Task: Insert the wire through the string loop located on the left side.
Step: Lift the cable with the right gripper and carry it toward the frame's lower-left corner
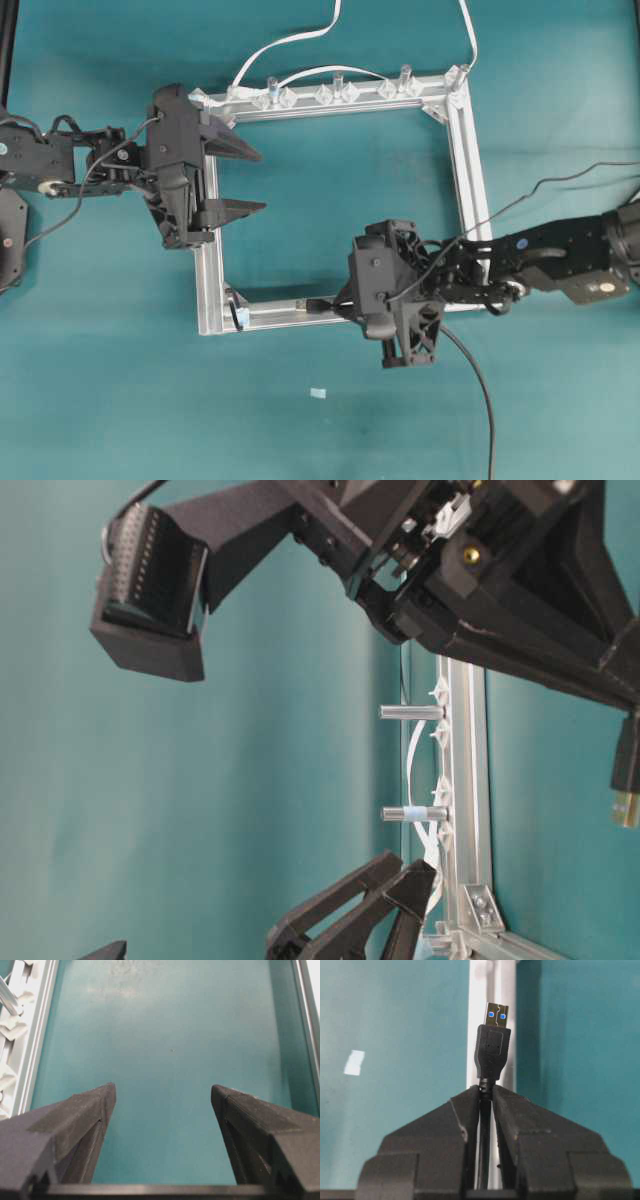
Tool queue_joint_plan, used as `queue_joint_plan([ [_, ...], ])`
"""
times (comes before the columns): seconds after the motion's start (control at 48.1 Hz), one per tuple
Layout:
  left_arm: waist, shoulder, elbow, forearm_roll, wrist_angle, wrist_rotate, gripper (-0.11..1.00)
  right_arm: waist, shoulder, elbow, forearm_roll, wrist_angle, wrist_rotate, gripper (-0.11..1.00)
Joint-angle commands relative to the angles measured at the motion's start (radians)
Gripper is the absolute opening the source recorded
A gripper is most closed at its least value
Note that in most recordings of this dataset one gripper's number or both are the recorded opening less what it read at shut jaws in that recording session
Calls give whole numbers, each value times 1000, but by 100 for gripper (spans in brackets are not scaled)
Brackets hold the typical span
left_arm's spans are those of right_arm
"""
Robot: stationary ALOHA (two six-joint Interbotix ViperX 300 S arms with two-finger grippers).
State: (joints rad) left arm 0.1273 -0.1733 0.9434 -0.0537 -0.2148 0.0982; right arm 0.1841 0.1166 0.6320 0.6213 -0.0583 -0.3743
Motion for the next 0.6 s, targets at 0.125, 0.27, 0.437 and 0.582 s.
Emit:
queue_joint_plan([
  [0.125, -5, -18, -6, 3, -6, -3, 80, -12, -14, -26, -26, 23, -2, 13],
  [0.27, -5, -18, -6, 3, -5, -3, 80, -17, -14, -32, -34, 34, -2, 13],
  [0.437, -5, -18, -6, 3, -5, -3, 80, -17, -14, -32, -35, 34, -2, 13],
  [0.582, -5, -18, -5, 3, -5, -3, 80, -17, -14, -32, -35, 34, 0, 13],
])
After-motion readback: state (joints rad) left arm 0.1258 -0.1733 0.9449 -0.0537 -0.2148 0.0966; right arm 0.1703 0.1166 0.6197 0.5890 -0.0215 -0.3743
